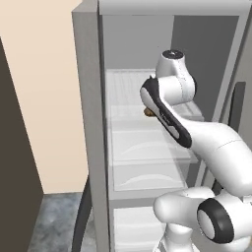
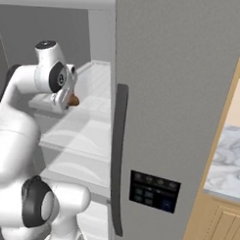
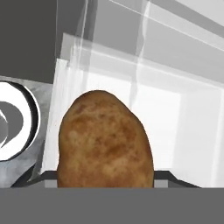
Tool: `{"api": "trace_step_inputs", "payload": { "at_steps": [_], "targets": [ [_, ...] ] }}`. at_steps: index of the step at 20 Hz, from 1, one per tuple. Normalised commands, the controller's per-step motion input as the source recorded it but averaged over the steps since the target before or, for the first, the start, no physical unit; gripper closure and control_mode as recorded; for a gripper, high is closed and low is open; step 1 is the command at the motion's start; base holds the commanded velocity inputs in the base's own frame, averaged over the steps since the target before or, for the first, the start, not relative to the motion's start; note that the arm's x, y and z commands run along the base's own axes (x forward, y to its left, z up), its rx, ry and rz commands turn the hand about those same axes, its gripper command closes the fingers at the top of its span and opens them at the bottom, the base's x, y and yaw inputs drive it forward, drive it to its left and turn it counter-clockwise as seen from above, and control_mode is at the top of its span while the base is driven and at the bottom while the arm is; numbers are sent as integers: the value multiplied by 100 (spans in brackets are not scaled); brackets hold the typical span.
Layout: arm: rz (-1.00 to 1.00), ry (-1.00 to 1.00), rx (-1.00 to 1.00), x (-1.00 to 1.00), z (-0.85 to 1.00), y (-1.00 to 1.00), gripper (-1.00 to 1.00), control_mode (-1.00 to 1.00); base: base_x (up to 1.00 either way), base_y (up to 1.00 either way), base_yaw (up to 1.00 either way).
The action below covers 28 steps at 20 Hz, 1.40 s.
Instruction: Take the cheese, chicken drumstick, and potato from the fridge and place them on the plate on the dining counter to create an appetizer plate.
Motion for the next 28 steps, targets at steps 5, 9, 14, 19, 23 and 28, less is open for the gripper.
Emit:
{"api": "trace_step_inputs", "payload": {
  "at_steps": [5, 9, 14, 19, 23, 28],
  "targets": [
    [-2, 0, 0, -76, 6, -7, 100, -100, 0, 0, 0],
    [0, -1, 0, -68, 0, -11, 100, -100, 0, 0, 0],
    [0, 0, 0, -15, 0, -3, 100, 100, -72, -8, 0],
    [0, 0, 0, 0, 0, 0, 100, 100, -100, -3, 0],
    [0, 0, 0, 0, 0, 0, 100, 100, -100, -10, 0],
    [0, 0, 0, 0, 0, 0, 100, 100, -100, -30, 0]
  ]
}}
